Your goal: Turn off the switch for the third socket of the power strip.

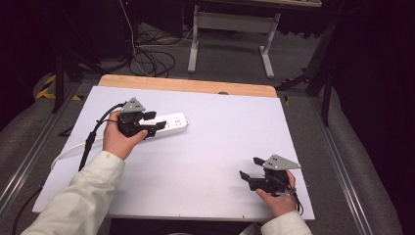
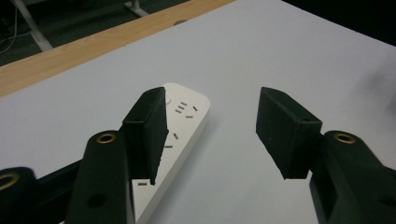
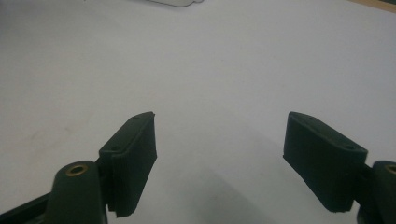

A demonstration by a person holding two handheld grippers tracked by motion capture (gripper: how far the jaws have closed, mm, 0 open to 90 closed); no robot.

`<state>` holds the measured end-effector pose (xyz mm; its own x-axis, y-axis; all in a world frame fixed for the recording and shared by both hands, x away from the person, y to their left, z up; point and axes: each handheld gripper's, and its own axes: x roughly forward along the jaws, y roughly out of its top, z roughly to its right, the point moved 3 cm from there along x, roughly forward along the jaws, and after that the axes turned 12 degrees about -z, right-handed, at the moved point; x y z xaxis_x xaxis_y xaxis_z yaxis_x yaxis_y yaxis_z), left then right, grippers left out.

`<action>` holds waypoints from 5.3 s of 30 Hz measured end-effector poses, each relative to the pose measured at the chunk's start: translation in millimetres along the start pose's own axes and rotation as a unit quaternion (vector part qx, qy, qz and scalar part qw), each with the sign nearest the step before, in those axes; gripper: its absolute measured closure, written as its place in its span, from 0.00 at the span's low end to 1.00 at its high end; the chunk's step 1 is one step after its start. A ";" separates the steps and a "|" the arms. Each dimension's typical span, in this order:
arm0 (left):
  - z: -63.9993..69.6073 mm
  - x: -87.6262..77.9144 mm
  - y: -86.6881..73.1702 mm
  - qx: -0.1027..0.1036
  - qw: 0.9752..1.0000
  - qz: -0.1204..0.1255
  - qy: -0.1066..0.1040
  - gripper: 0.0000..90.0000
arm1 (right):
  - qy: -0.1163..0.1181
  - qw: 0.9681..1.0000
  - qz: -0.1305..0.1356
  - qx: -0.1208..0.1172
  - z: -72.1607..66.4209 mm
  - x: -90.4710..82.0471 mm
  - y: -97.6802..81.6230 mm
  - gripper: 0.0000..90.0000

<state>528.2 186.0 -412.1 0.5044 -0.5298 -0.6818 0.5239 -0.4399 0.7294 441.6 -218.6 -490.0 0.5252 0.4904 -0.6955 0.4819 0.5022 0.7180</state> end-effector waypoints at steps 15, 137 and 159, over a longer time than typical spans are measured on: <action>-19.8 28.6 1.9 -0.026 0.999 0.005 0.020 0.91 | 0.009 1.000 0.006 -0.003 -0.3 -0.9 0.4 0.29; -41.6 87.1 -11.5 -0.080 0.994 0.017 0.072 1.00 | 0.010 1.000 0.019 -0.002 -0.9 -7.0 -1.7 0.32; -31.1 44.8 0.3 -0.059 0.996 0.040 0.062 0.99 | 0.007 1.000 0.020 0.001 0.4 -5.7 -0.1 0.32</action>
<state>572.3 184.6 -444.3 0.6242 -0.4633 -0.6291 0.5527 -0.3073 0.7746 438.8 -221.7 -486.1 0.5334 0.5205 -0.6668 0.4622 0.4809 0.7451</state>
